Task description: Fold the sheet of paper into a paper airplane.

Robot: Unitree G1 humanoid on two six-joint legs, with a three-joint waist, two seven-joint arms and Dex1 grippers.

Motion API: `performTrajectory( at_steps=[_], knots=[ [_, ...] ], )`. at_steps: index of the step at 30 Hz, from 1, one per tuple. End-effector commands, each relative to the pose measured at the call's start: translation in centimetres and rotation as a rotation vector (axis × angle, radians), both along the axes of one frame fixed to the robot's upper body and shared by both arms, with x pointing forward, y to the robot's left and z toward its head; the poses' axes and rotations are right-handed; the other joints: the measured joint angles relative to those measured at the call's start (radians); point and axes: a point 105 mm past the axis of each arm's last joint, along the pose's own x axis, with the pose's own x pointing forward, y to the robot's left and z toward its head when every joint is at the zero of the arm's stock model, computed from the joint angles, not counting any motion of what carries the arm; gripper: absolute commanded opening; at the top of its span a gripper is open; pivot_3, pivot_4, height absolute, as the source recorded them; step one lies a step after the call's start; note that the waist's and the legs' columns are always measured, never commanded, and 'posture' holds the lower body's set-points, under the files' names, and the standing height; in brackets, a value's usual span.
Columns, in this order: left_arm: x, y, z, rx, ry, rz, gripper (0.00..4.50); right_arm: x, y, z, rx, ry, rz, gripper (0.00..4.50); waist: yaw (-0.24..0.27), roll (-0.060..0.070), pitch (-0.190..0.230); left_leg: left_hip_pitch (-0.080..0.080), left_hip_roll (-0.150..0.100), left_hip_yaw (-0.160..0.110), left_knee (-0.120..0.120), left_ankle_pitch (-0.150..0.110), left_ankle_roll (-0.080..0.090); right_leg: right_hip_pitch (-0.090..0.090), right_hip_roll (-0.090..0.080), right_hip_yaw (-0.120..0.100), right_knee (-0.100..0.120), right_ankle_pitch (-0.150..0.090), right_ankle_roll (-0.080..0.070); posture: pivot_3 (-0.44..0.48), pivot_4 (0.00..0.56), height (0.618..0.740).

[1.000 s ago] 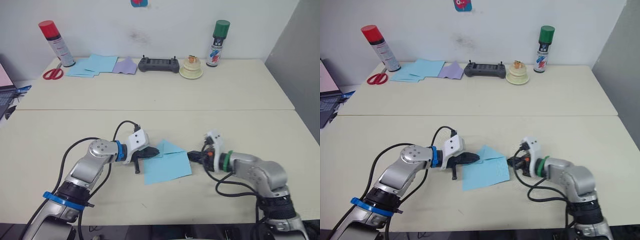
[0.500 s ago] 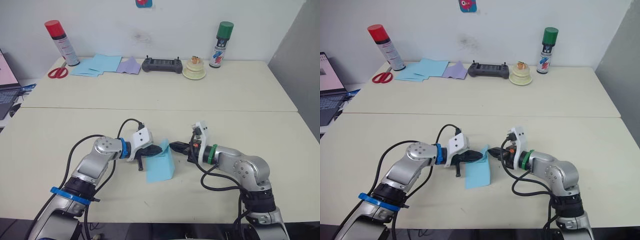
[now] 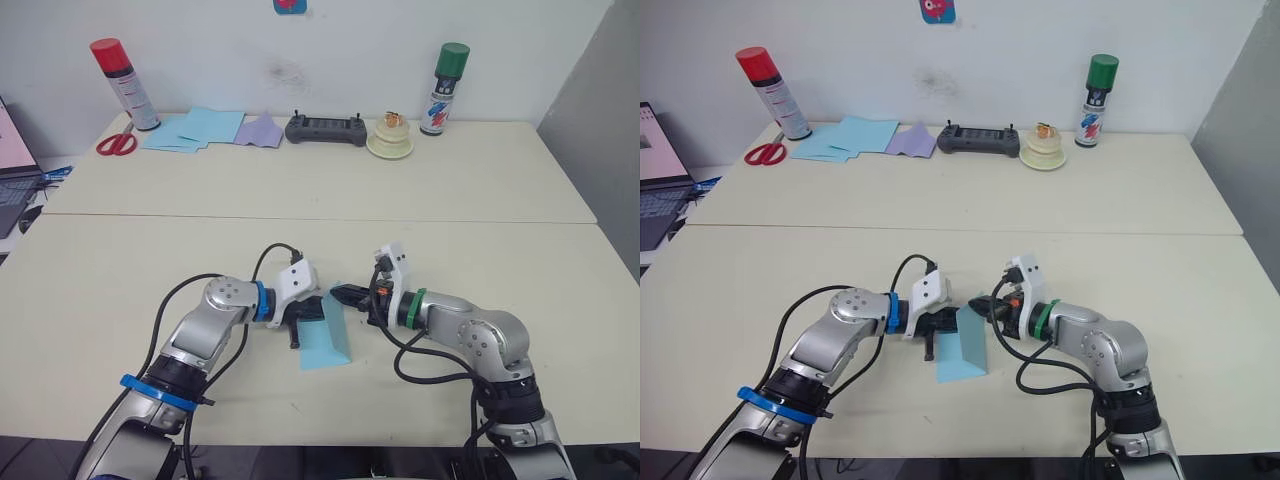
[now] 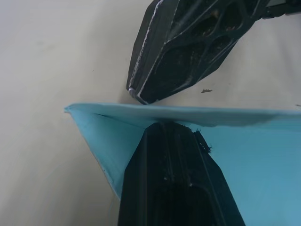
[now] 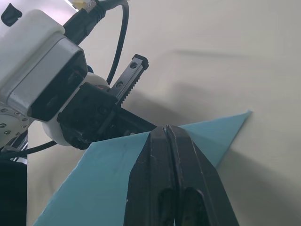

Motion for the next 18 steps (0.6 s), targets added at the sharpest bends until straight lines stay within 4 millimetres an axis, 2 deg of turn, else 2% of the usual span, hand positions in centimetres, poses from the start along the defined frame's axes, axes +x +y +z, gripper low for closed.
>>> performTrajectory(
  at_steps=[1,6,10,18],
  knots=[
    [-0.3,-0.3,0.1,0.012,-0.017,-0.014,0.0,0.0,0.3,0.9,0.017,-0.038,0.009,0.01,0.0,0.0,0.0,0.0,0.0,0.0,0.0,0.0,0.0,0.0,0.0,0.0,0.0,0.0,0.0,0.0,0.15,0.74],
    [0.4,2.4,-1.2,0.142,-0.024,0.054,0.0,0.0,0.3,0.8,0.006,-0.046,0.011,0.01,-0.001,0.0,0.0,0.001,0.001,0.0,0.0,0.0,0.0,0.0,0.0,0.0,0.001,0.0,0.0,0.0,0.15,0.74],
    [0.1,4.3,-0.9,0.154,0.006,0.092,0.0,-0.1,0.6,0.7,-0.004,-0.061,0.024,0.01,-0.013,0.0,0.0,0.003,0.002,0.0,0.0,0.0,0.0,0.0,0.0,0.001,0.001,0.0,0.0,0.0,0.15,0.74],
    [-0.1,4.8,-1.5,0.125,0.039,0.147,0.0,-0.5,2.0,0.3,-0.029,-0.097,0.097,0.01,-0.016,0.0,0.0,0.003,0.003,0.0,-0.001,0.0,0.0,0.0,0.001,0.001,0.002,0.0,0.0,0.0,0.15,0.74]
  ],
)
